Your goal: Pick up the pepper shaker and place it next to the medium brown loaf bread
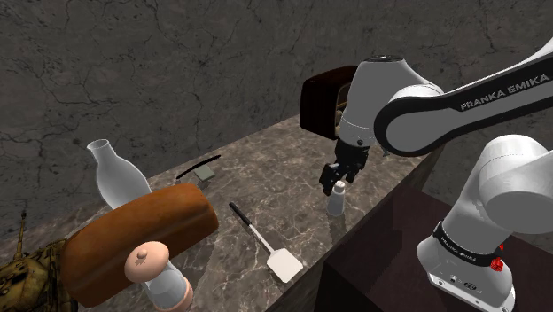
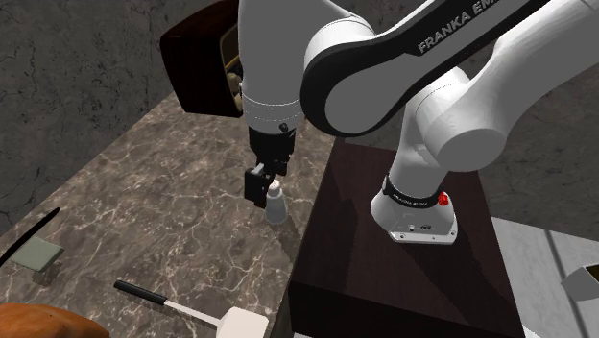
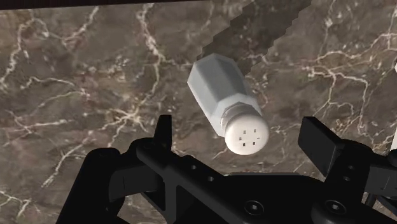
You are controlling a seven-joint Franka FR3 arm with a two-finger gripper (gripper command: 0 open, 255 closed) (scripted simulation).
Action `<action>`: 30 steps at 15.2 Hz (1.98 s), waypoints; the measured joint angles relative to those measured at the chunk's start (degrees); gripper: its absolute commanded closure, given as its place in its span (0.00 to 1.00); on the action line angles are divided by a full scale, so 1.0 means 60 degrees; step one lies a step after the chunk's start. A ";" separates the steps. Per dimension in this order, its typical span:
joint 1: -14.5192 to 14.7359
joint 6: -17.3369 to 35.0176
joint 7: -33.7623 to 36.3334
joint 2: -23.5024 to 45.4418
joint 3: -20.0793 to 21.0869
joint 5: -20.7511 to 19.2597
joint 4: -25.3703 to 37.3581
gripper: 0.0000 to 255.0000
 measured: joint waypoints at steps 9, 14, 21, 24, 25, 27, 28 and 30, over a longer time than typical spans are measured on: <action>0.0000 0.0004 0.0002 0.0001 0.0001 0.0000 0.0006 1.00; -0.0014 -0.0193 0.0012 -0.0116 -0.0033 -0.0041 0.0081 1.00; -0.0097 -0.1339 0.0119 -0.0660 -0.0205 -0.0270 0.0696 1.00; -0.0139 -0.1829 0.0134 -0.0880 -0.0308 -0.0374 0.0964 1.00; -0.0151 -0.1989 0.0148 -0.0936 -0.0335 -0.0406 0.1071 1.00; -0.0186 -0.2274 0.0157 -0.1008 -0.0394 -0.0473 0.1283 1.00; -0.0192 -0.2414 0.0186 -0.1029 -0.0403 -0.0494 0.1404 1.00; -0.0206 -0.2687 0.0207 -0.1126 -0.0450 -0.0543 0.1583 1.00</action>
